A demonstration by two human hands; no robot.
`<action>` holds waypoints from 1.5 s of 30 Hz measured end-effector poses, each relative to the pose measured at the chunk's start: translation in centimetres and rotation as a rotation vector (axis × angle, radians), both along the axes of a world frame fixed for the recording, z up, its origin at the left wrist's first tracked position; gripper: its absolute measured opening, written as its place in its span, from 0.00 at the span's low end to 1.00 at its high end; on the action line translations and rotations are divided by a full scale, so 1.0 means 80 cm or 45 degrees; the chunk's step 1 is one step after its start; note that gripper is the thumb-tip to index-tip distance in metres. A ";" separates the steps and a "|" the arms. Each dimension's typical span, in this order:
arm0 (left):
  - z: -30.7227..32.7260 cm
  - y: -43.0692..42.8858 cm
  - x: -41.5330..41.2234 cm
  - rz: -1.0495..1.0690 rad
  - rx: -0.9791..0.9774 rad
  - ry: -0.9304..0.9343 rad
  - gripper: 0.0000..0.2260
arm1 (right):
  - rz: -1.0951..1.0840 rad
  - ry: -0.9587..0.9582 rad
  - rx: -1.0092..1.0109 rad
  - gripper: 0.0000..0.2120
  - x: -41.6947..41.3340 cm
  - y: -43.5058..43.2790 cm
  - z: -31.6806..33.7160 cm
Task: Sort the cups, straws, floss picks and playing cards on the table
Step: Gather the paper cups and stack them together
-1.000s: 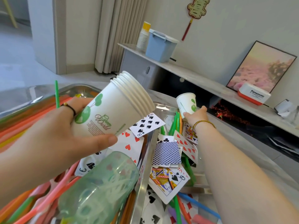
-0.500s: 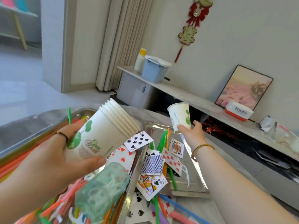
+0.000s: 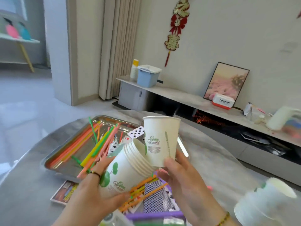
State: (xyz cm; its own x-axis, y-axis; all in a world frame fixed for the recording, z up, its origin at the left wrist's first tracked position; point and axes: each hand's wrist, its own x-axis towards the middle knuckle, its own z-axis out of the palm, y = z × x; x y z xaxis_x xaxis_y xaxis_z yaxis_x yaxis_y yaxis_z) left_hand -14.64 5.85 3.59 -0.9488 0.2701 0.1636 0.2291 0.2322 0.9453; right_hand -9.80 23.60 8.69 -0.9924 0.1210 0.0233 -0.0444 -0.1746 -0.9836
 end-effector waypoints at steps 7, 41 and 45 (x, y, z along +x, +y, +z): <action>-0.003 0.023 0.044 -0.114 -0.057 0.120 0.45 | -0.120 0.037 0.023 0.34 0.045 0.001 -0.021; -0.012 0.038 0.058 -0.351 -0.459 0.218 0.33 | -0.271 0.600 1.987 0.37 0.080 0.036 -0.061; -0.006 0.043 0.067 -0.371 -0.332 0.268 0.36 | -0.340 0.573 2.221 0.41 0.081 0.041 -0.057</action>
State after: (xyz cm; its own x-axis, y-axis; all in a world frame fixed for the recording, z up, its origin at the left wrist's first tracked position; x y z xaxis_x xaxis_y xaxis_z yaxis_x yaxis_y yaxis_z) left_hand -9.28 9.26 3.09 -0.7802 0.5794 0.2357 0.5014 0.3542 0.7894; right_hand -3.34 26.88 4.09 -0.8356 -0.1957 0.5133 -0.1796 0.9804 0.0815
